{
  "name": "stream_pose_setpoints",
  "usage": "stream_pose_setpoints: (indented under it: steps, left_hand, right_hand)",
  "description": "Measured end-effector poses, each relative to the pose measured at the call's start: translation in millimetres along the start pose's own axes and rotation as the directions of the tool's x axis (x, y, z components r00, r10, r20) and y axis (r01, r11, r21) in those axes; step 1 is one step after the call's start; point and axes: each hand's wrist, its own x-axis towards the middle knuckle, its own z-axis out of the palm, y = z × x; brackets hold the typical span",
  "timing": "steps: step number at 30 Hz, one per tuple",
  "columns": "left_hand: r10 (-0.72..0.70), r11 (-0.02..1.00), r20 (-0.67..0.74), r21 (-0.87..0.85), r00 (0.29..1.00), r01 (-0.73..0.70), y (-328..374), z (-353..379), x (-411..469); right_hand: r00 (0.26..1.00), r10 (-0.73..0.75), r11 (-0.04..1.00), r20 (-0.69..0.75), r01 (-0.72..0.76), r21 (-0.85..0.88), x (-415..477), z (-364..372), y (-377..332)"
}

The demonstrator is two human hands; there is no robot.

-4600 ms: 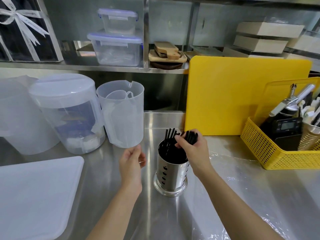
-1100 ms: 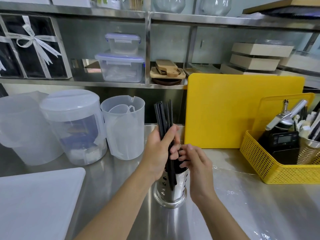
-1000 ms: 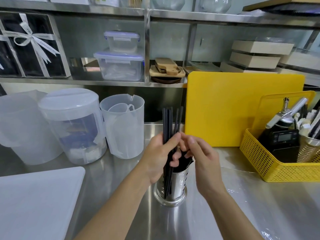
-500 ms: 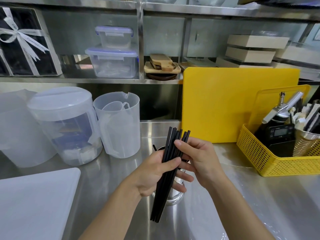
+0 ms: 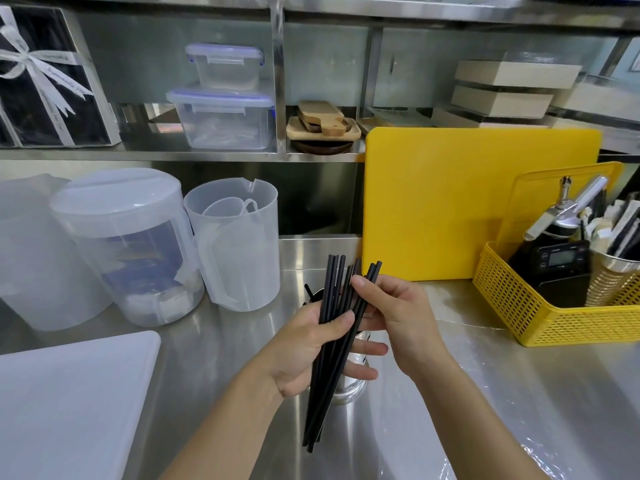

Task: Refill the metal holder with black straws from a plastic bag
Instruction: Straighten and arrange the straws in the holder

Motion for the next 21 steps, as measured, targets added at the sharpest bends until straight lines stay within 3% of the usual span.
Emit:
stream_pose_setpoints:
  steps: [6, 16, 18, 21]
  left_hand:
    - [-0.006, 1.000, -0.029, 0.029, 1.000, 0.007, -3, -2, 0]
    - [-0.075, 0.997, -0.005, -0.010, 0.997, 0.075, -9, -6, -4]
    - [-0.082, 0.995, -0.014, -0.052, 0.997, 0.082, -8, -9, -6]
    - [-0.110, 0.993, -0.022, -0.053, 0.994, 0.109, -9, -13, -7]
  right_hand:
    - [0.999, 0.004, 0.999, -0.034, -0.003, 0.032, -1, 1, 4]
    - [0.956, -0.163, 0.980, -0.243, 0.129, -0.151, -1, 7, 8]
    - [0.941, -0.161, 0.987, -0.297, 0.156, -0.043, 1, 3, 9]
    - [0.939, -0.079, 0.945, -0.336, 0.178, 0.275, 4, 0, 7]
